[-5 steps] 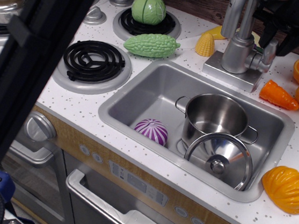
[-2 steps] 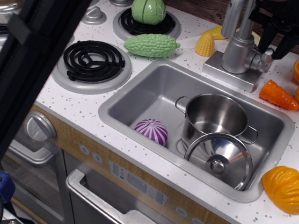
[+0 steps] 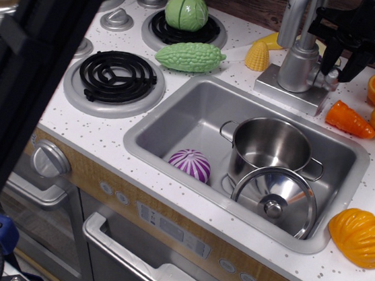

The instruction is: Turn lever vertical to front

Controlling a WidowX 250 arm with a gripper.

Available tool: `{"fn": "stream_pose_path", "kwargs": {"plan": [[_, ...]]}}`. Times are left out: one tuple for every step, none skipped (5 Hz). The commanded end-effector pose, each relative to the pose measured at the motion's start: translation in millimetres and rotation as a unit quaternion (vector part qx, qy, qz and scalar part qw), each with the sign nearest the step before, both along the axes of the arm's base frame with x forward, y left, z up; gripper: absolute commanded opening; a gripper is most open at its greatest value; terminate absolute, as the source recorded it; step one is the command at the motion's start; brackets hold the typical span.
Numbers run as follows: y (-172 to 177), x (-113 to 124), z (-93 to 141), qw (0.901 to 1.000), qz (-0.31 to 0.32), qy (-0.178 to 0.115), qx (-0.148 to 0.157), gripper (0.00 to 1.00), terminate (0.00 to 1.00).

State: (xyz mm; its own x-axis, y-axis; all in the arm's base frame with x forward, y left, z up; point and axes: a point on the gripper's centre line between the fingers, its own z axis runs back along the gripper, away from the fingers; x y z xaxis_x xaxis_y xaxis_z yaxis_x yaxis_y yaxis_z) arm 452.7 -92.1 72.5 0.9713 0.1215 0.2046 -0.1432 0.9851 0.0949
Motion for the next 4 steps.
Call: {"fn": "stream_pose_path", "kwargs": {"plan": [[-3.5, 0.3, -1.4, 0.9994, -0.002, -0.024, -0.023, 0.0, 0.0], [-2.2, -0.2, -9.2, 0.9993, -0.001, -0.017, -0.033, 0.0, 0.0], [-0.8, -0.3, -13.1, 0.9992, -0.003, -0.02, -0.034, 0.0, 0.0], [-3.6, -0.2, -1.0, 0.9996, -0.005, -0.015, -0.023, 1.0, 1.0]]}}
